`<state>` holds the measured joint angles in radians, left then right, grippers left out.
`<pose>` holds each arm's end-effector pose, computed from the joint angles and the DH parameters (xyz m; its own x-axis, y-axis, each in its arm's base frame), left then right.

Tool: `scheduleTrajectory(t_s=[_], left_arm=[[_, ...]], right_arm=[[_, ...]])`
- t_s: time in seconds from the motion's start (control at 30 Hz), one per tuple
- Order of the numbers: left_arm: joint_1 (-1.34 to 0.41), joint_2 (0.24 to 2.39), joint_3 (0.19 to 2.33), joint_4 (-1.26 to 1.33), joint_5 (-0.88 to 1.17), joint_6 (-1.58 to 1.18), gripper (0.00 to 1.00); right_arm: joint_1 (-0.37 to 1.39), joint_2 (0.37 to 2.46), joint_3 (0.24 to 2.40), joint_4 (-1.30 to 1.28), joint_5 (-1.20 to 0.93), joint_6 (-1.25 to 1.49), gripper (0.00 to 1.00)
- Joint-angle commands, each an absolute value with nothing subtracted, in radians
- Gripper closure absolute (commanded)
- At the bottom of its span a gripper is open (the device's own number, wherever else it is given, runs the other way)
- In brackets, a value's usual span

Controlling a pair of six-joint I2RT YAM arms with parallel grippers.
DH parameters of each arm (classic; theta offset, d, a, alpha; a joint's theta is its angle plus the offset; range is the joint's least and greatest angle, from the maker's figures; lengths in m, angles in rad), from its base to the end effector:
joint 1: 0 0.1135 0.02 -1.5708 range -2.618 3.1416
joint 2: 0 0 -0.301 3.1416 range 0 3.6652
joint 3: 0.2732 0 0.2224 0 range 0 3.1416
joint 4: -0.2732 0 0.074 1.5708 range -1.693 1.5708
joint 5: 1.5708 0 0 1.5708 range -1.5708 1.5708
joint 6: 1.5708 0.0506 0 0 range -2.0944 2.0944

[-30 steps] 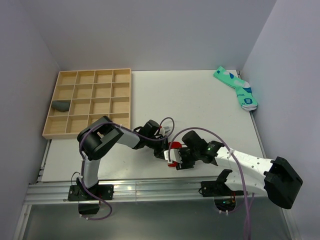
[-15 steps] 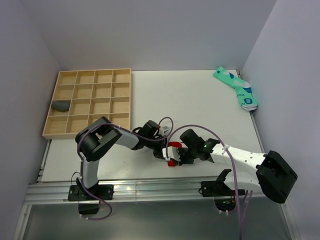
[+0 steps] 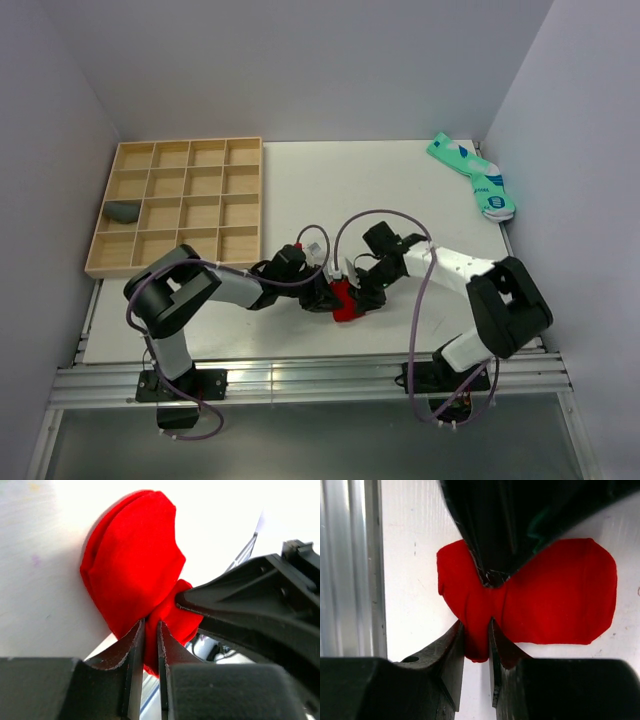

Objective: Roll the socks
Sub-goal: Roll the sock at the center of the board.

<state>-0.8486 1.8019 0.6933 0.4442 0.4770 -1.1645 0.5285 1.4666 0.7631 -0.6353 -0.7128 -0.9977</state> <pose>0.2019 -0.2643 0.1682 -0.9929 -0.1074 -0.0511 -0.0165 0.5499 -0.8351 0.1704 0.1378 0.2108 -0.0261 -0.7513 -0.6594 -0.9834 -0.0992 0.1519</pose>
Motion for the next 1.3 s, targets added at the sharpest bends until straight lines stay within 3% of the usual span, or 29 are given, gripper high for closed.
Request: scheduleTrajectory(t_s=[0.0,0.3,0.73,0.93,1.27], left_arm=[[-0.845,1.737,0.623,0.426,0.356,-1.15,0.81],[-0.9,1.569,0.548,0.407,0.151,-1.085,0.75],[-1.08,1.5,0.611,0.437,-0.14,-0.689,0.58],[-1.083,1.54,0.607,0.55,-0.06,-0.517,0.56],[-1.083,1.65,0.707,0.525,0.084,-0.407,0.53]], right_arm=[[0.476,1.564,0.856,-0.848,-0.748,-1.071,0.81],[0.416,1.859,1.075,-1.051,-0.79,-1.101,0.8],[0.413,2.049,1.244,-1.141,-0.769,-1.006,0.8],[0.413,2.088,1.272,-1.169,-0.764,-1.008,0.79],[0.41,2.108,1.296,-1.173,-0.753,-0.996,0.79]])
